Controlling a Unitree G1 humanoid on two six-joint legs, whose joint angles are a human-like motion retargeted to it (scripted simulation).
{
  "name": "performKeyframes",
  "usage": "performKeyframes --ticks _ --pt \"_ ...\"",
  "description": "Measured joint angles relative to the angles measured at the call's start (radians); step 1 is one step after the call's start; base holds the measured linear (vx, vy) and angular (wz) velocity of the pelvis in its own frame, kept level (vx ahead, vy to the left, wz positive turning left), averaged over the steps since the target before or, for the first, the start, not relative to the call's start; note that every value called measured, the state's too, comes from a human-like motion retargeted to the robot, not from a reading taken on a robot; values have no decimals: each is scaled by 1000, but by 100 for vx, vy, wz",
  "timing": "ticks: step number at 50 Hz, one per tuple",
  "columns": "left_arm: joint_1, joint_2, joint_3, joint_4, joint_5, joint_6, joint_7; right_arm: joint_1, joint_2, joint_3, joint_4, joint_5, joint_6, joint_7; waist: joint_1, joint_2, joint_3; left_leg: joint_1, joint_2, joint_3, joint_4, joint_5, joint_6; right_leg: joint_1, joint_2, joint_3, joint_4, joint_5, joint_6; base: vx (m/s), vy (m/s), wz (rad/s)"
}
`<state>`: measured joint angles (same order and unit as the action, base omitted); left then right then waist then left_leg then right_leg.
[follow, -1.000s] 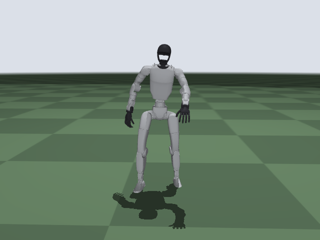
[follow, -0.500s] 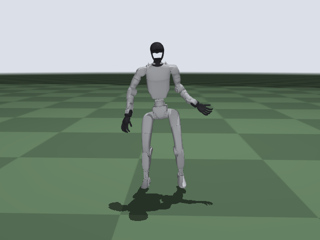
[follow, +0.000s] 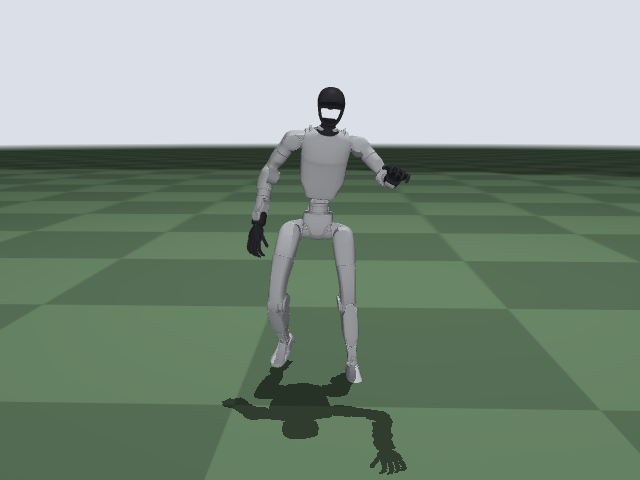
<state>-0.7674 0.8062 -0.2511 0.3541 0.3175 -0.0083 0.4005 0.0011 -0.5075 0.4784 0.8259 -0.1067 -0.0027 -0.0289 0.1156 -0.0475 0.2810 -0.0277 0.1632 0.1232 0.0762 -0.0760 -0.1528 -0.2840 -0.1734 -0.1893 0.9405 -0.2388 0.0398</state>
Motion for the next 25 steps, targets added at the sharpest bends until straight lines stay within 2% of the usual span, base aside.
performKeyframes --ticks 3,6,8,10,13,15,16,20,22,25 --pt "-106 -69 -231 252 115 7 -90 20 8 23 46 3 0 9 -50 2 -1 13 1 -12 -15 -10 -1 -60 8 -14 -85 26 17 29 2 26" --pt "-156 -171 -419 521 186 -8 -181 23 14 45 85 3 6 40 -110 -9 7 30 -12 -23 -16 -30 -5 -68 13 -22 -280 86 55 32 -2 29" --pt "-145 -239 -483 673 190 -17 -224 25 17 48 100 -4 10 58 -152 -24 16 50 -31 -28 -9 -50 -9 -42 8 -31 -450 120 93 37 -7 29" --pt "-110 -297 -481 796 159 -27 -230 29 16 35 102 -14 12 64 -186 -43 27 79 -56 -31 0 -75 -13 3 2 -31 -624 156 138 41 -11 19" --pt "-4 -345 -343 862 106 -45 -171 61 7 -14 78 -37 0 32 -204 -60 39 116 -85 -22 68 -136 -2 83 -4 -1 -783 249 179 46 -15 -5" --pt "77 -351 -241 818 6 -56 -92 57 -4 -30 64 -26 3 -9 -186 -60 46 117 -99 -9 130 -144 9 131 -8 26 -860 328 175 46 -19 -43" --pt "132 -356 -187 775 -65 -66 -61 55 -7 -36 62 -26 7 -29 -172 -56 48 102 -98 -1 194 -143 17 150 -10 33 -868 332 166 46 -20 -56" --pt "387 -411 3 576 -476 -119 -2 28 -15 -37 89 -36 46 -83 -107 -26 42 -18 -81 -7 536 -80 26 194 -9 68 -832 271 131 46 -18 -57" --pt "517 -463 87 490 -742 -155 -23 -3 -12 -33 119 -43 74 -92 -71 -18 29 -98 -89 -28 700 -66 18 206 -12 87 -805 239 128 45 -13 -50" --pt "685 -542 206 395 -1125 -187 -97 -64 -1 -36 156 -42 114 -111 -17 -21 11 -201 -100 -24 880 -101 18 231 -27 110 -785 204 135 43 -8 -40"
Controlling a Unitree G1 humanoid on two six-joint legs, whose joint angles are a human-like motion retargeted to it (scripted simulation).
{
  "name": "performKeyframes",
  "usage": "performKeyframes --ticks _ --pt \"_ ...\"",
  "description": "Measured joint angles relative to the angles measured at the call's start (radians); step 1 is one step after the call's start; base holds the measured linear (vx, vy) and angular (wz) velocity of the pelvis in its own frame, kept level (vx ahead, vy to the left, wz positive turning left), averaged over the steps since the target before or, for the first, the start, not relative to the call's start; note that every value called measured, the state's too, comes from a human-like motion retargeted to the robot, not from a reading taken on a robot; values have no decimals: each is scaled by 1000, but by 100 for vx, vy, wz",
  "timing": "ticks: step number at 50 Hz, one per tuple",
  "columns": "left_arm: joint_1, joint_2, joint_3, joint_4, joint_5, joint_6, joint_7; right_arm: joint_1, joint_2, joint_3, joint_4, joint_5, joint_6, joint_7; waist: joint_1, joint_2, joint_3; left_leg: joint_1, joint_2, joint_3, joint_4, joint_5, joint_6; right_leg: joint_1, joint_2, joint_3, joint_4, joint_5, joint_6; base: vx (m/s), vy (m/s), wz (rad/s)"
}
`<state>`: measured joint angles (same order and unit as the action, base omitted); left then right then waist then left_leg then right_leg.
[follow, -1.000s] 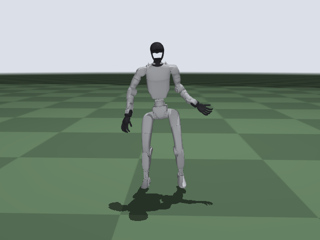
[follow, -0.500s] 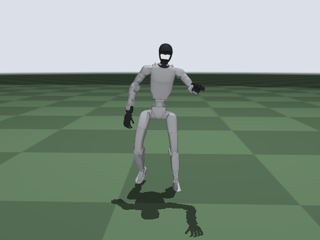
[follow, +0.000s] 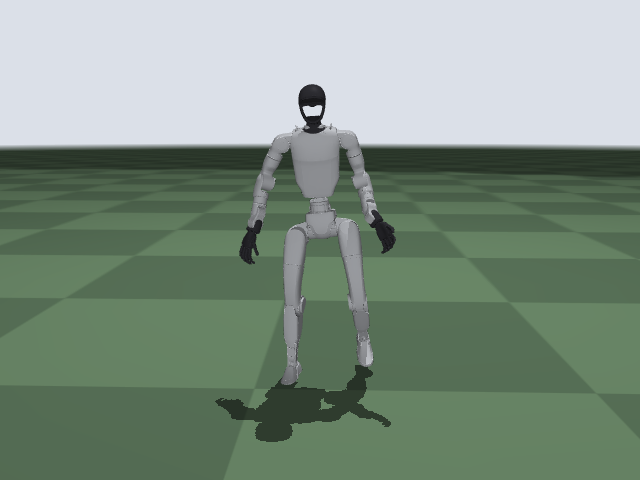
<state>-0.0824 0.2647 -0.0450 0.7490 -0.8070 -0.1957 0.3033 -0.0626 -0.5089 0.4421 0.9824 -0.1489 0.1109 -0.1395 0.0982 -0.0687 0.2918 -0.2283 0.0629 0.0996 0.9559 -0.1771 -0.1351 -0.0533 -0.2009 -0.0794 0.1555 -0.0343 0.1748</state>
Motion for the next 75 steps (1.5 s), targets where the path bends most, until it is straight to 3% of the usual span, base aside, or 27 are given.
performKeyframes --ticks 5,11,14,17,21,26,28,30,32,35,37,42,43,47,50,53,56,62,68,75 --pt "182 -74 143 -88 -489 3 -136 -96 10 -1 -22 54 22 -79 96 -13 -17 -112 13 61 82 -42 5 64 -22 20 -30 -30 25 41 -2 -28" --pt "245 -71 287 -233 -695 -57 -186 -182 -11 28 -126 63 2 -101 182 -4 -14 -129 35 107 -164 -15 -15 133 -21 13 -50 -62 47 38 5 -5" --pt "200 -4 364 -348 -580 -118 -147 -219 -21 32 -156 45 -10 -76 211 9 -3 -69 47 138 -409 23 -19 150 -11 7 -16 -94 52 39 10 4" --pt "130 125 410 -475 -278 -151 -68 -204 -19 7 -179 40 -33 -42 243 15 -7 22 49 179 -678 71 -29 148 -2 1 66 -140 70 43 15 6" --pt "-20 329 409 -630 238 -71 95 -138 -5 -11 -185 54 -45 36 245 24 -14 127 35 156 -889 180 -37 185 18 -25 107 -152 23 44 19 33" --pt "-273 517 252 -731 695 91 139 -23 9 12 -161 22 -41 180 180 24 -15 173 31 93 -880 150 -13 92 17 -38 399 -95 -80 40 19 61" --pt "-399 550 130 -721 844 143 81 30 17 10 -150 -14 -46 238 149 19 -21 177 32 68 -859 124 -8 9 11 -32 577 -85 -75 37 13 60" --pt "-507 546 11 -701 957 181 10 79 32 4 -134 -68 -48 245 113 22 -25 185 39 47 -840 102 -3 -64 4 -42 713 -102 -67 35 9 49" --pt "-614 577 -91 -637 999 204 29 94 20 23 -118 -20 -54 167 74 44 -22 186 60 36 -832 100 9 -136 8 -57 778 -130 -142 30 6 29" --pt "-729 539 -293 -479 1090 200 -49 158 40 6 -77 -25 -74 139 2 54 -34 176 78 17 -746 18 19 -192 -16 -105 809 -169 -108 35 3 44" --pt "-817 498 -414 -343 1112 226 -50 130 26 37 -48 23 -58 134 -19 61 -30 198 81 15 -822 67 2 -255 -1 -85 735 -153 -122 30 -1 0" --pt "-836 360 -644 -13 1219 203 -68 122 21 47 -9 40 -71 113 -122 53 -29 250 67 12 -857 39 -20 -240 -18 -138 359 -108 -44 36 -6 19" --pt "-801 322 -667 57 1266 181 -87 146 27 25 -9 19 -86 104 -150 43 -32 256 60 10 -813 -6 -18 -212 -34 -170 292 -107 -11 44 -14 41" --pt "-703 211 -676 270 1265 165 -71 114 17 30 -9 63 -83 74 -189 24 -16 306 24 1 -823 -11 -20 -120 -23 -147 -21 61 50 41 -20 6" --pt "-565 144 -555 343 1181 151 -37 104 22 20 -10 60 -90 42 -180 27 -10 275 31 11 -684 -29 0 -75 -17 -121 -52 89 20 43 -25 -18" --pt "-381 91 -385 321 972 132 17 90 23 25 -7 18 -83 23 -139 38 -5 191 53 3 -442 17 12 -62 -11 -100 12 27 -19 44 -25 -45" --pt "-180 35 -207 255 688 94 44 73 21 30 -6 -27 -67 13 -85 37 -10 96 38 -45 -208 58 0 -41 -11 -71 58 -17 -25 45 -20 -55" --pt "130 -59 125 78 43 11 -2 19 0 0 -54 -43 -20 -18 33 14 -23 -43 16 -18 21 -4 2 20 -30 -13 73 -63 -18 43 -9 -52" --pt "257 -61 342 -156 -425 -73 -39 -52 -32 -25 -148 18 1 -55 132 -7 -14 -100 19 9 -122 -15 -11 65 -39 23 68 -93 8 36 1 -39" --pt "162 63 491 -472 -541 -236 -31 -114 -42 -29 -184 64 -14 -67 211 -6 -4 32 54 54 -672 31 -28 135 -18 48 60 -135 39 37 13 -36"
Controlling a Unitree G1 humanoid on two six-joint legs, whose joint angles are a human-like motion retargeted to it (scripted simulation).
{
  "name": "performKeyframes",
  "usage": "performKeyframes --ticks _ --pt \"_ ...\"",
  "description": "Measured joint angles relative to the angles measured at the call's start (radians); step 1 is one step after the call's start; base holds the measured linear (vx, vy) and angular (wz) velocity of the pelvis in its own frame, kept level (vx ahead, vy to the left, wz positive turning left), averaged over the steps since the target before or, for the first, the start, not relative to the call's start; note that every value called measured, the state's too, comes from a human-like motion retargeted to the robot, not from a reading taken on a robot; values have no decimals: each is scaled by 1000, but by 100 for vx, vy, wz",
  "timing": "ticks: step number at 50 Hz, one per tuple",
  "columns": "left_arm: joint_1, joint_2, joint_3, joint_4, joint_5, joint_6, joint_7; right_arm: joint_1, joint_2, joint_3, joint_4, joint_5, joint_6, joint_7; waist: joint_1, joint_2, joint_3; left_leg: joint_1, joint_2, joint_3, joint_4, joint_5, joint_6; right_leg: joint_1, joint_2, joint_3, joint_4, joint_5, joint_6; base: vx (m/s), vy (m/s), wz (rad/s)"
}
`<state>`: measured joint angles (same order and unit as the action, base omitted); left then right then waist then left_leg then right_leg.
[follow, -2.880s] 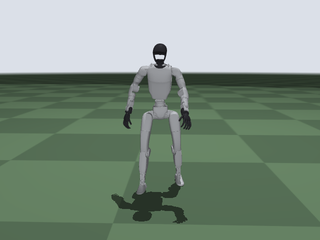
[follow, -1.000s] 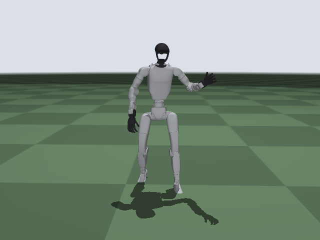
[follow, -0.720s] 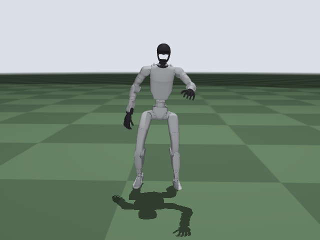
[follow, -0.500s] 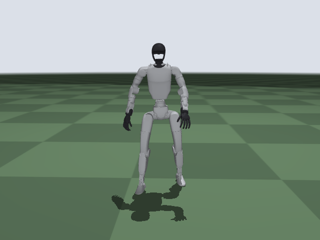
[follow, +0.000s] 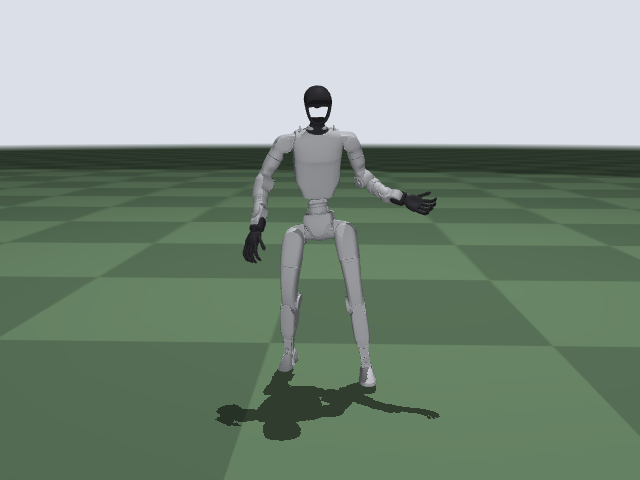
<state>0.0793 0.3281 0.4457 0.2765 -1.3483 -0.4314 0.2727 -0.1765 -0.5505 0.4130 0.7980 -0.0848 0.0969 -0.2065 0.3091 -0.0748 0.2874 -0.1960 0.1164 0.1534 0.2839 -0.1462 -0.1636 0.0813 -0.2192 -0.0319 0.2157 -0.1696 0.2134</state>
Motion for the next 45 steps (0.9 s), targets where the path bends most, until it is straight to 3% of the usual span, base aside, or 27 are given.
performKeyframes --ticks 2,4,7,8,11,13,16,20,25,28,30,32,35,38,40,42,45 --pt "-58 66 17 -106 42 11 -44 8 7 -2 5 23 -5 41 10 0 -5 48 4 -5 -100 55 -12 21 10 4 5 -8 -4 39 22 -24" --pt "-122 159 33 -163 244 -36 64 32 12 -2 12 23 -17 44 4 -3 -11 77 0 -19 -122 83 -5 37 11 4 22 -8 -18 37 23 -2" --pt "-229 300 26 -267 598 -3 196 93 30 -11 25 -6 -37 83 -27 -8 -19 96 4 -27 -71 43 11 28 14 -4 122 11 -45 36 25 20" --pt "-258 346 15 -302 739 20 230 129 38 -23 25 -35 -55 92 -40 -5 -28 98 14 -24 -34 5 16 11 20 -10 190 15 -48 35 24 19" --pt "-388 482 -54 -354 1033 155 281 164 37 -5 34 -68 -55 158 -78 -2 -23 147 21 -38 -90 28 9 -105 31 -3 430 23 -65 28 19 4" --pt "-464 571 -101 -353 1267 247 337 178 29 6 37 -85 -63 190 -118 16 -16 168 36 -43 -108 34 18 -183 47 -14 567 -4 -112 25 16 10" --pt "-521 655 -214 -338 1478 362 284 211 24 12 52 -103 -60 237 -169 41 -14 183 61 -43 -94 18 16 -277 45 -68 698 -50 -157 25 11 1" --pt "-598 618 -395 -249 1649 434 73 245 33 5 91 -136 -46 288 -210 57 -21 204 66 -33 -109 8 8 -364 26 -135 692 -71 -168 25 7 -3" --pt "-699 521 -745 115 1695 430 -8 253 30 31 146 -80 -49 234 -255 53 -13 265 28 -29 -156 -7 -7 -326 -8 -247 375 -57 -106 29 -1 15" --pt "-733 404 -949 448 1808 421 -81 238 34 44 171 -58 -53 212 -291 36 -4 297 -5 -38 -145 -32 -7 -236 -10 -305 105 51 -48 33 -10 27" --pt "-714 309 -1020 661 1872 419 -101 223 34 48 180 -49 -57 197 -310 32 -3 304 -17 -39 -108 -51 5 -192 -3 -293 4 128 -40 34 -16 1" --pt "-628 224 -991 805 1880 436 -84 233 38 19 170 -77 -66 158 -305 35 -7 306 -9 -24 -34 -65 7 -211 -12 -266 101 105 -29 36 -21 -42" --pt "-494 138 -830 898 1750 442 37 201 27 9 144 -86 -73 104 -302 54 -1 231 14 -14 172 -33 19 -177 3 -229 73 93 -88 32 -21 -61" --pt "-331 83 -649 850 1528 406 154 184 22 1 111 -78 -77 26 -267 60 6 140 25 -41 407 52 -4 -143 17 -186 58 90 -90 33 -21 -92" --pt "-215 50 -559 789 1360 375 197 194 25 -14 82 -84 -75 -17 -221 49 2 96 10 -56 518 69 -28 -164 8 -143 129 73 -53 34 -17 -107" --pt "-146 15 -475 738 1170 323 225 167 15 -3 63 -73 -65 -17 -205 48 12 42 -7 -76 598 43 -19 -124 9 -114 74 78 -68 30 -9 -76" --pt "-43 -30 -351 654 902 267 225 164 15 -25 31 -79 -52 -31 -163 39 13 3 -17 -68 632 -4 -12 -133 0 -70 132 58 -43 29 -6 -75"
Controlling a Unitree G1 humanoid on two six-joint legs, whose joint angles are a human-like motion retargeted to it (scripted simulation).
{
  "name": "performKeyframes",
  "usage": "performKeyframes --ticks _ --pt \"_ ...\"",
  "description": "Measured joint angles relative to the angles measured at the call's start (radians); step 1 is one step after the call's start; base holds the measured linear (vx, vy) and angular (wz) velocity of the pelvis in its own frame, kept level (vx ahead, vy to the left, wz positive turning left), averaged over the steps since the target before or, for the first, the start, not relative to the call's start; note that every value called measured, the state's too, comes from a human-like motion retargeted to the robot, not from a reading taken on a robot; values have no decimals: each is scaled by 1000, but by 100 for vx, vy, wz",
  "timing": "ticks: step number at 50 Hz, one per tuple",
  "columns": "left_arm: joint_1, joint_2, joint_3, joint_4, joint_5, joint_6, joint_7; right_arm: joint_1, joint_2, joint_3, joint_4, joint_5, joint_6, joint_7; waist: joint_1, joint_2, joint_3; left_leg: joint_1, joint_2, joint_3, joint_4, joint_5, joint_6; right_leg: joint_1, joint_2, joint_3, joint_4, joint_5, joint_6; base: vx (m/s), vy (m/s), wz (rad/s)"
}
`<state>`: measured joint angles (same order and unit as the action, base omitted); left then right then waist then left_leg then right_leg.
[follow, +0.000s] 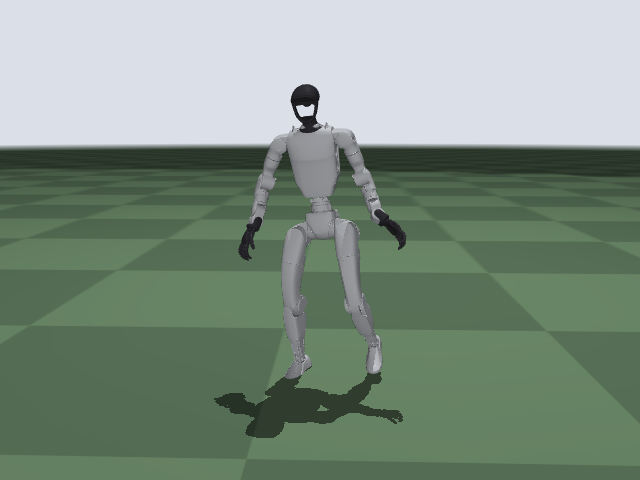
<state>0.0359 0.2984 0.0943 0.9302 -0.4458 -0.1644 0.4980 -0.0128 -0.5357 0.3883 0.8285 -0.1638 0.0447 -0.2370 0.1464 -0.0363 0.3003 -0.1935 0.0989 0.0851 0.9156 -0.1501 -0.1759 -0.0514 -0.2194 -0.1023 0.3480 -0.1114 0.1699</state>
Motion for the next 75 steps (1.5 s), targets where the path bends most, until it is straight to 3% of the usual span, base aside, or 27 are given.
performKeyframes --ticks 2,3,5,8,10,12,14,16,17,18,19,23,25,27,30,32,37,43,48,50,52,55,58,64,68,73,75 --pt "41 -21 78 -68 -158 -7 -50 -12 -4 -8 -13 16 15 27 12 3 1 -27 -5 -1 -25 -13 14 37 5 19 -62 5 -12 26 -1 -58" --pt "73 -33 114 -119 -290 -22 -170 2 5 -27 -20 22 9 32 27 2 -5 -22 0 11 -52 -39 25 40 7 27 -49 -5 5 24 1 -60" --pt "62 -52 184 -197 -428 -67 -4 -27 7 -20 -15 44 46 0 43 -2 2 -52 -20 -11 -140 -5 30 53 7 52 -103 16 1 18 2 -58" --pt "86 -56 219 -367 -541 -84 -22 -34 23 -30 -5 59 71 6 88 -12 2 -19 -36 -40 -353 -19 55 33 15 104 -78 11 29 20 5 -95" --pt "73 -72 247 -510 -679 -177 57 -34 36 -35 0 60 80 -39 123 -20 1 16 -66 -116 -523 -19 60 21 23 150 -72 2 59 19 11 -126" --pt "85 -54 250 -644 -642 -191 64 -28 35 -29 -5 60 75 -20 139 -1 4 59 -77 -248 -667 11 46 38 58 191 -98 7 49 18 15 -127" --pt "63 -67 265 -821 -703 -288 116 -23 33 -24 -11 59 70 -35 139 26 13 100 -67 -346 -754 57 26 60 100 233 -121 14 30 15 17 -120" --pt "54 -23 261 -947 -568 -281 126 -18 25 -25 -16 57 58 -3 126 38 20 118 -53 -366 -780 89 22 63 127 272 -126 16 25 8 18 -104" --pt "42 5 260 -1012 -536 -258 65 -19 20 -22 -16 63 52 28 116 38 22 120 -45 -350 -779 93 24 62 136 297 -136 19 18 4 19 -109" --pt "18 23 254 -1105 -641 -244 -129 -23 19 -18 -12 82 44 67 109 34 24 123 -35 -320 -772 85 25 51 146 323 -126 17 17 3 19 -114" --pt "3 65 251 -1154 -621 -244 -180 -19 19 -18 -12 85 39 74 97 30 23 124 -26 -292 -766 77 25 39 152 342 -117 15 18 2 18 -114" --pt "-106 251 184 -1309 -444 -246 -144 5 30 -7 -19 78 30 63 54 7 15 140 7 -188 -772 60 11 -22 156 333 -61 1 30 -1 16 -125" --pt "-217 382 155 -1298 -82 -277 246 2 26 6 -24 67 11 -1 41 1 12 145 25 -132 -793 72 4 -66 141 269 -23 -11 26 -4 15 -146" --pt "-281 487 101 -1317 62 -224 281 23 9 25 -31 60 -3 31 25 9 -3 156 48 -78 -798 69 3 -95 124 192 28 -33 21 -3 12 -145" --pt "-381 617 7 -1302 229 -139 253 50 -27 41 -32 47 -11 105 -3 29 -27 174 77 0 -807 65 2 -131 91 95 108 -53 11 0 8 -137" --pt "-439 633 -83 -1291 339 -76 135 80 -23 10 -20 -20 -3 125 -19 32 -37 206 82 53 -816 55 -8 -138 40 19 177 -70 31 3 4 -130" --pt "-600 667 -276 -1144 494 17 -31 115 -40 -23 11 15 -47 77 -60 70 -67 250 110 177 -831 37 -36 -105 -68 -201 173 -77 10 3 -3 -125" --pt "-770 505 -562 -669 678 85 -256 114 -18 -35 54 8 -50 108 -81 43 -80 296 92 332 -831 28 -29 -37 -125 -373 -24 25 47 5 -20 -135" --pt "-817 337 -718 -155 832 151 -353 31 -23 54 67 46 -12 129 -160 29 -54 256 134 419 -708 51 28 -17 -75 -316 -184 86 10 6 -30 -96" --pt "-756 286 -708 -35 887 129 -388 47 -23 33 49 -17 -46 127 -204 26 -52 161 217 396 -434 -8 15 -75 -92 -288 -17 11 30 14 -27 -83" --pt "-738 274 -703 -13 830 145 -317 1 -42 69 35 -7 -29 104 -202 20 -25 149 180 314 -441 15 57 -57 -48 -225 -116 58 22 10 -27 -138" --pt "-610 269 -646 -54 862 117 -244 53 -35 1 -7 -28 -64 17 -186 3 -13 112 106 117 -307 -62 42 -59 -30 -144 -44 22 64 21 -16 -157" --pt "-554 285 -608 -119 833 124 -193 45 -36 -50 -18 150 -58 -17 -147 -8 6 71 6 -36 -313 -36 13 -19 4 -47 -154 71 37 18 -8 -161" --pt "-386 285 -514 -189 731 117 -215 40 21 -257 11 603 -100 -34 -85 -28 12 64 -62 -150 -544 -70 54 5 48 132 -215 95 66 20 3 -164" --pt "-266 257 -484 -174 554 108 -245 15 64 -364 -11 898 -156 -55 -74 -30 27 91 -86 -313 -677 -2 38 17 101 257 -222 94 68 17 13 -176" --pt "-108 198 -431 -104 454 106 -335 13 136 -479 -134 1184 -222 9 -144 -40 24 96 -41 -188 -546 -66 -1 -8 159 381 -141 50 59 15 21 -141" --pt "-89 174 -425 -64 370 119 -309 -10 162 -485 -185 1315 -242 23 -171 -46 17 139 -30 -137 -637 -54 22 -23 158 420 -175 70 48 4 23 -145"
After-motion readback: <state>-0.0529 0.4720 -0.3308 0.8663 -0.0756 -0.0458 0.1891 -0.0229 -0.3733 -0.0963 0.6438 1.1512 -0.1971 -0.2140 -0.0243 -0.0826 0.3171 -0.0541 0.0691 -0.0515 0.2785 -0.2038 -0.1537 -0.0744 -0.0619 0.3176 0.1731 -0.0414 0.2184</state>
